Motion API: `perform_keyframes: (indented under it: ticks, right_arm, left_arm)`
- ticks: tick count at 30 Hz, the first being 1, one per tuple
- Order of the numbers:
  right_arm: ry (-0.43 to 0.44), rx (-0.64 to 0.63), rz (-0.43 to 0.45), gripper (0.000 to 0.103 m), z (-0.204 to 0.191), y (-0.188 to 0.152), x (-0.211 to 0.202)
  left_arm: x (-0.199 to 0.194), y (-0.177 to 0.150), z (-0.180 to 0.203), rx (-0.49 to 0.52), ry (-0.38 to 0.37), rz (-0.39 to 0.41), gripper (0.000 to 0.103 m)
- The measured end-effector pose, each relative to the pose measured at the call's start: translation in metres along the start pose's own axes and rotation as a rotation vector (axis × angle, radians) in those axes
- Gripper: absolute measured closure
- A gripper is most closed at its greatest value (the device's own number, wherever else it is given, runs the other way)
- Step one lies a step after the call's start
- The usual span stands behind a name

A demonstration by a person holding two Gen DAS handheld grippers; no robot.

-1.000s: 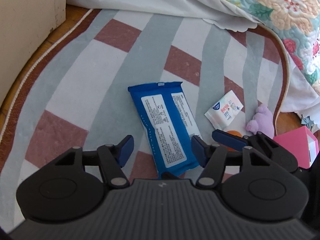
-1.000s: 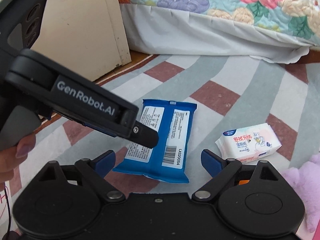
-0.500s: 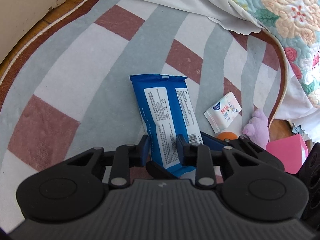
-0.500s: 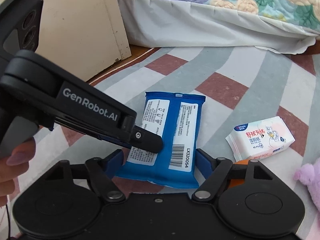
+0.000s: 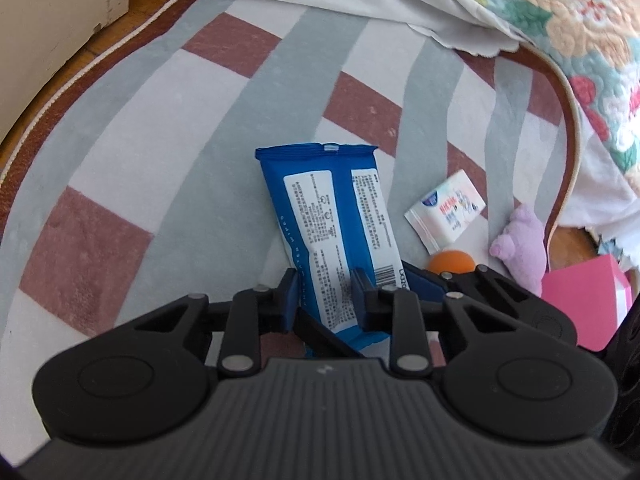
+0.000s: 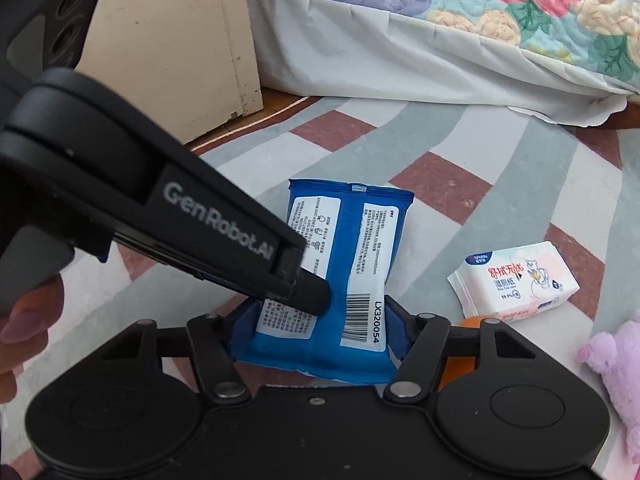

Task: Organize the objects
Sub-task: 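Close the left tool on the blue wet-wipe pack and lift it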

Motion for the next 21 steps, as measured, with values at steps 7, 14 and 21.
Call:
perform_keyframes:
  ticks: [7, 14, 21]
  right_arm:
    - [0.006, 0.017, -0.044, 0.035, 0.007, -0.013, -0.014]
    - [-0.003, 0.021, -0.066, 0.035, 0.011, -0.024, -0.024]
    - [0.004, 0.065, -0.073, 0.035, 0.013, -0.032, -0.032]
  left_arm:
    - [-0.002, -0.011, 0.018, -0.011, -0.014, -0.05, 0.078]
    - [-0.003, -0.02, 0.032, 0.003, -0.003, -0.092, 0.079]
    - [-0.01, -0.027, 0.045, 0.036, 0.015, -0.109, 0.081]
Point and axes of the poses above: each gripper's, at about its wrist camera, not at the fingertips, and x roughly the way its jaws point, z to its right, y to its top, the point moved 8 cm from there along x, roughly the way its jaws point, and after that the axes turned 14 degrees about x, right-handed, at the moved point
